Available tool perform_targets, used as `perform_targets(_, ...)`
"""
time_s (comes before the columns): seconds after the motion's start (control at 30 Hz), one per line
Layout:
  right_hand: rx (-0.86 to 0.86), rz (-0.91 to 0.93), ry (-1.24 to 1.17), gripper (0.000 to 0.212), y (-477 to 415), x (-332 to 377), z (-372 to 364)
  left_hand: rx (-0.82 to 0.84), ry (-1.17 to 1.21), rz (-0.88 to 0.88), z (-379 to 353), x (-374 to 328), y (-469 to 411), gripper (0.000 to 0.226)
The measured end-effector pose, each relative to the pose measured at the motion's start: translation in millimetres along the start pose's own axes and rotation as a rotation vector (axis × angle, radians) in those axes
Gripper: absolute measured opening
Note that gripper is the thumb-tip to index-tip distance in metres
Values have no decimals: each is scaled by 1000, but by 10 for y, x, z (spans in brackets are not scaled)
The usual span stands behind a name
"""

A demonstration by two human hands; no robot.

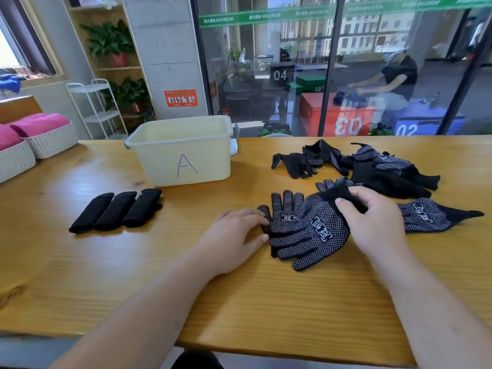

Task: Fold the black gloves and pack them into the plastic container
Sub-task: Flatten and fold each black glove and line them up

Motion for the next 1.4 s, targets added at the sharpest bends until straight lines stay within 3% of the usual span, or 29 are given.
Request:
perform_targets(0.17,91,-6,27,35,-86,80,109,-104,-105,27,-12,70,63,47)
perform_targets(0.27,203,37,-72,18,-130,257,210,-151,-90,62,-10,69,73,43)
perform_targets(0.4,433,140,-133,25,-180,674,302,-151,-56,85,-14,48,61,49)
perform_targets(0.5,502,173,-90,20,-396,832,261,-150,-36,86,-16,30,55,54)
perform_targets(0.63,514,229,85,13,-774,934,70,-128,-9,50,-12,28,55,54)
perform_targets(0.73,420,329,217,12,-998,967,-118,-111,20,43,-14,58,54,54)
perform_targets(0.87,302,443,149,15,-915,1006,-255,-134,13,51,-9,90,62,55)
perform_targets(0.93,355,504,194,17,-692,901,-381,-137,17,60,8,94,64,54)
perform_targets(1.0,447,556,391,18,-443,641,-543,-136,30,65,27,91,71,55)
perform_targets(1.07,553,533,590,17,-183,341,-653,-116,48,67,43,91,84,56)
perform_targets(1.13,563,547,634,17,0,140,-685,-81,59,60,53,91,98,59)
perform_targets(1.3,411,718,644,16,127,112,-677,-33,63,37,65,65,112,65)
perform_targets(1.4,242,619,534,18,78,143,-681,-38,57,48,71,50,110,66)
Point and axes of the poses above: each hand's wrist, its own y-axis away from the middle knuckle, its own z-axis out of the back of the hand, x = y × z, the point moved 2 cm from there along -y, towards the middle knuckle, and after that the axes turned 8 degrees about -y, right-handed, at the moved point
